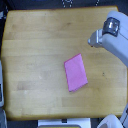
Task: Folding a cloth
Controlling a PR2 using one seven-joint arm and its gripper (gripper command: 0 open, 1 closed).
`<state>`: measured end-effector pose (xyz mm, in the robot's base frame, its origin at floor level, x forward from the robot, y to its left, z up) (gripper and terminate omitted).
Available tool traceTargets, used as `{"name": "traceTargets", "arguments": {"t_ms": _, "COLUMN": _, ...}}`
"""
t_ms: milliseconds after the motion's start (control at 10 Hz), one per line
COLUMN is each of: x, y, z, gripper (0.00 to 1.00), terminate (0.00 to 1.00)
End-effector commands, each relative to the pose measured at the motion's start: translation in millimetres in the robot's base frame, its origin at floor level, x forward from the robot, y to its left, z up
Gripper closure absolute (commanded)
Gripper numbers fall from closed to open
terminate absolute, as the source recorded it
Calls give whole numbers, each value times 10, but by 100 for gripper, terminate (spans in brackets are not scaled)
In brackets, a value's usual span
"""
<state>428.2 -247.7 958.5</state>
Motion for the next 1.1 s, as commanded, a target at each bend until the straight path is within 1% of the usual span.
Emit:
{"name": "traceTargets", "arguments": {"t_ms": 0, "x": -355, "y": -1214, "z": 526, "gripper": 0, "terminate": 0}}
{"name": "traceTargets", "arguments": {"t_ms": 300, "x": -133, "y": -1426, "z": 646, "gripper": 0, "terminate": 0}}
{"name": "traceTargets", "arguments": {"t_ms": 500, "x": -28, "y": -1609, "z": 670, "gripper": 0, "terminate": 0}}
{"name": "traceTargets", "arguments": {"t_ms": 800, "x": 35, "y": -1859, "z": 641, "gripper": 0, "terminate": 0}}
{"name": "traceTargets", "arguments": {"t_ms": 900, "x": 89, "y": -1974, "z": 589, "gripper": 0, "terminate": 0}}
{"name": "traceTargets", "arguments": {"t_ms": 1000, "x": 102, "y": -2011, "z": 567, "gripper": 0, "terminate": 100}}
